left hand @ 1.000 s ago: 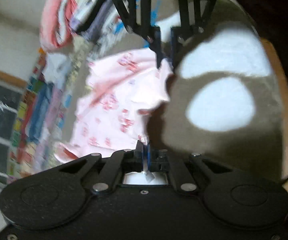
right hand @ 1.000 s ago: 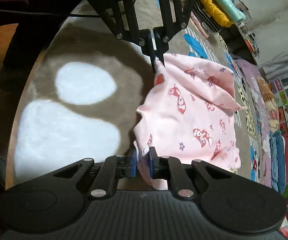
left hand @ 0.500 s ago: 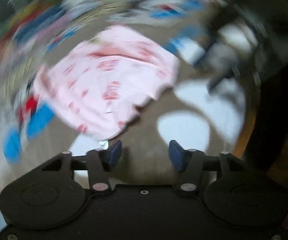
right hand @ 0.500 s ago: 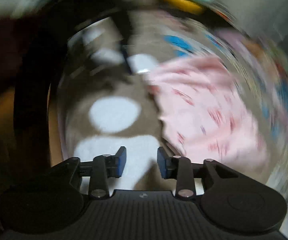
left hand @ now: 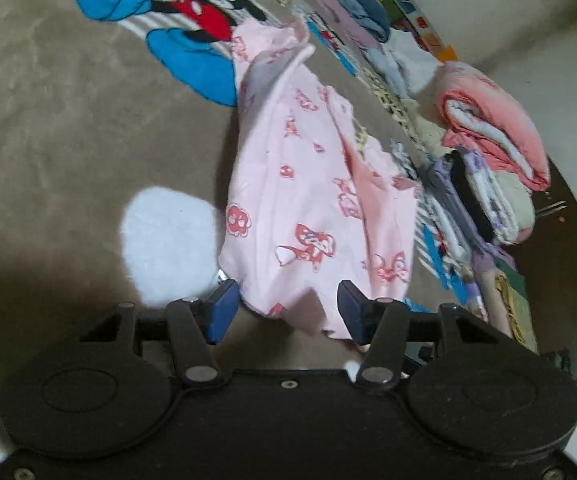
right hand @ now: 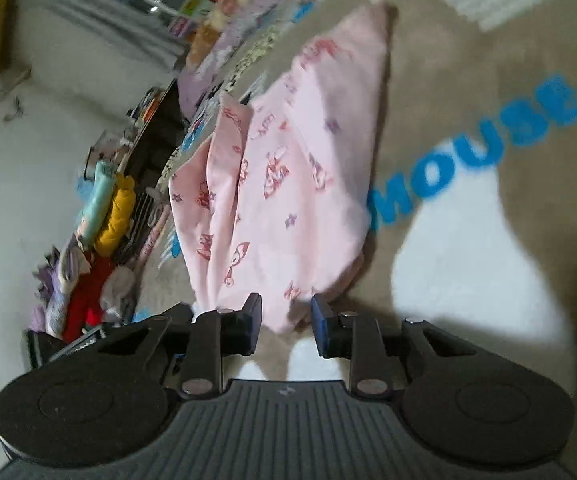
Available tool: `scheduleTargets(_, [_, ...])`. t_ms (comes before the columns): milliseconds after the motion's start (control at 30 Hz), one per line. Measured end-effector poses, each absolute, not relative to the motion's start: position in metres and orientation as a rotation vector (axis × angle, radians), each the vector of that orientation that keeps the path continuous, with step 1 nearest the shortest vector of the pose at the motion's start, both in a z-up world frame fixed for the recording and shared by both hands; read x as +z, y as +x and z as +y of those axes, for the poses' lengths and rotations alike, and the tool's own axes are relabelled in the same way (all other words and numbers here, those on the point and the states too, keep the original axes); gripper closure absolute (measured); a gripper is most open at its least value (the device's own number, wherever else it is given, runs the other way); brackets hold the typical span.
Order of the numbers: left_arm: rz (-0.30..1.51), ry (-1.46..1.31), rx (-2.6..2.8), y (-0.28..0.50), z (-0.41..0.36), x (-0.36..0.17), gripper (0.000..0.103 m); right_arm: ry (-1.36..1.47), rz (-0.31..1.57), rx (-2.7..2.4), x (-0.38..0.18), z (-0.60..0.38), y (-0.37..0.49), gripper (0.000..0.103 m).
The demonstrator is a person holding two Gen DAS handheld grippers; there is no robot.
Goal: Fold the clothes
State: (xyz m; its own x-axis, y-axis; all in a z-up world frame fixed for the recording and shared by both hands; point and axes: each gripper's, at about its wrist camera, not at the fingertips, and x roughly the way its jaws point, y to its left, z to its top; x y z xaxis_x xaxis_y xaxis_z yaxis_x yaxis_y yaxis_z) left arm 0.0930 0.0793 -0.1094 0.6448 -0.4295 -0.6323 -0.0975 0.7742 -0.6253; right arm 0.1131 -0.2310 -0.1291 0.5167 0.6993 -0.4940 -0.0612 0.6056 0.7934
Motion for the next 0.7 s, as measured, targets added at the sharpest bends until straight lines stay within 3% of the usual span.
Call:
scheduleTargets(67, [0.858,-0.74,-0.18,0.096,0.082,-0.114,0.078,0.831,0.909,0.493,-0.135,-0.23,0.112,0.096])
scheduleTargets(133, [0.849,-0.746,-0.17,0.098,0.083,-0.117,0.091,0.854,0.877,0.466,-0.141,-0.231,0.111,0.097])
scheduleTargets(233, [0.83,-0.744,-0.173,0.093,0.089,-0.122,0.096,0.933,0.764,0.52,-0.144,-0.237,0.108,0.098])
scheduleTargets(367, [0.812,-0.73,-0.183,0.08,0.098,-0.127,0.098,0.812,0.845,0.496,-0.157,-0.236,0.105,0.1])
scheduleTargets(533, [0.802,-0.746,-0.234,0.07,0.101,-0.132,0.097,0.761,0.846,0.538,-0.143,-0.25,0.081,0.082])
scheduleTargets(600, [0.791,-0.782,-0.237,0.069,0.103,-0.135,0.097,0.762,0.783,0.495,-0.137,-0.264,0.073,0.081])
scheduleTargets(700, [0.78,-0.837,-0.242,0.073,0.104,-0.139,0.087,0.789,0.706,0.421,-0.133,-0.284,0.071,0.081])
